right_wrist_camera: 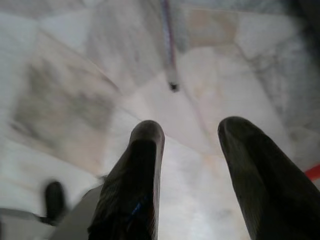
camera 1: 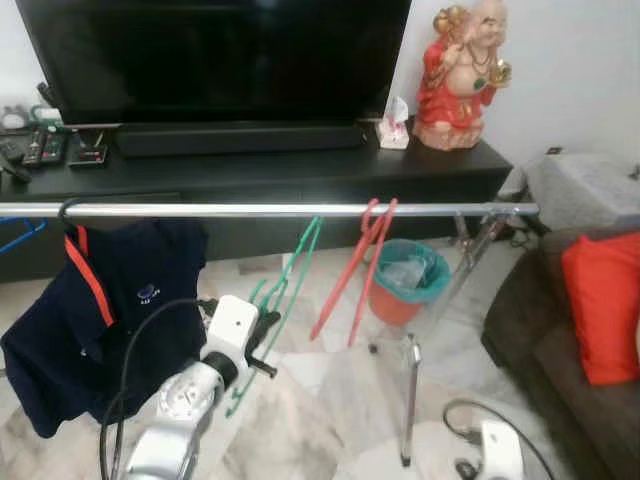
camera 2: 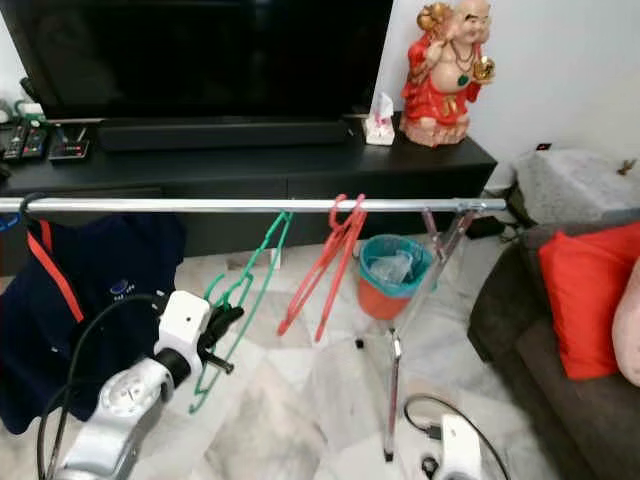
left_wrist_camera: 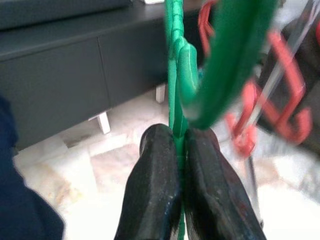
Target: Hang hanger
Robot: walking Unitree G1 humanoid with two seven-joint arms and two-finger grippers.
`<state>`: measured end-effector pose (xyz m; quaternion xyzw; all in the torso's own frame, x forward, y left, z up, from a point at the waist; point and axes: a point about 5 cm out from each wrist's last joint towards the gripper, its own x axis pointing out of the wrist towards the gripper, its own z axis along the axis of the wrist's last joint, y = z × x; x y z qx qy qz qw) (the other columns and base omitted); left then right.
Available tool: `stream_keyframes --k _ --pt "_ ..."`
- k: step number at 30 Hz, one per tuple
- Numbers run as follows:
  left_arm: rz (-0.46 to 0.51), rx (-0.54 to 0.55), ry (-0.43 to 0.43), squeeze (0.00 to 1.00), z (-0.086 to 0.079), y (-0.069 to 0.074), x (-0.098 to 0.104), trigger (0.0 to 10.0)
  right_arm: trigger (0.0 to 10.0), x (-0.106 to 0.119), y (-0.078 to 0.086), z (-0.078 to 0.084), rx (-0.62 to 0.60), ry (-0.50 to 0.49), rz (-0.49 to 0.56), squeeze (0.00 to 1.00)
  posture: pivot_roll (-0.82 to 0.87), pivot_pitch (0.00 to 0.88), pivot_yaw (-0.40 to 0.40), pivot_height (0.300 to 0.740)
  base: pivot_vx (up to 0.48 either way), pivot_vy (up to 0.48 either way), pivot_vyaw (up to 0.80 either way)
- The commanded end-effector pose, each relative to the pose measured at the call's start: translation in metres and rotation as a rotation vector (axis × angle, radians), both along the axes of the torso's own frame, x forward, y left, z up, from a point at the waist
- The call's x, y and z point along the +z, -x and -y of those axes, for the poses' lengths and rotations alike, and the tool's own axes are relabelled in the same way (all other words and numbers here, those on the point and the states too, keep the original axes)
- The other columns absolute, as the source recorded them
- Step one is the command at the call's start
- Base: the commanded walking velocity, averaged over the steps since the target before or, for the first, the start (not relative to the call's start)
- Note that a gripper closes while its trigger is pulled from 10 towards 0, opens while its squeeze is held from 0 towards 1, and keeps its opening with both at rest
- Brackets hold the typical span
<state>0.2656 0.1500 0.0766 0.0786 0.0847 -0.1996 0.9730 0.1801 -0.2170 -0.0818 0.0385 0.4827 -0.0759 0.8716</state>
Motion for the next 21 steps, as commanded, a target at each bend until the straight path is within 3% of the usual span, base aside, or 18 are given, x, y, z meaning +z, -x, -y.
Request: stream_keyframes --k 1,3,12,15,21 --pt "0.032 -0.019 0.019 0.0 0.007 -0.004 0.008 10.0 10.0 0.0 0.004 0.011 -0.014 0.024 -0.012 0.0 0.08 0.0 -0.067 0.74 0.0 0.48 -0.79" --pt "0.035 -0.019 0.019 0.0 0.008 -0.004 0.008 10.0 10.0 0.0 0.005 0.011 -0.014 0.024 -0.012 0.0 0.08 0.0 -0.067 0.74 0.0 0.42 -0.79" --pt "0.029 -0.051 -0.001 0.0 0.007 0.001 0.006 10.0 10.0 0.0 0.005 0.01 -0.013 0.022 -0.012 0.0 0.08 0.0 -0.066 0.74 0.0 0.0 -0.78" --pt "0.024 -0.045 -0.032 0.0 -0.001 0.002 0.004 10.0 10.0 0.0 0.005 0.01 -0.013 0.022 -0.012 0.0 0.08 0.0 -0.066 0.74 0.0 0.0 -0.74" --pt "-0.01 -0.027 -0.092 0.0 -0.009 0.003 -0.001 10.0 10.0 0.0 0.004 0.01 -0.01 0.021 -0.006 0.0 0.08 0.0 -0.065 0.74 0.0 0.0 -0.08"
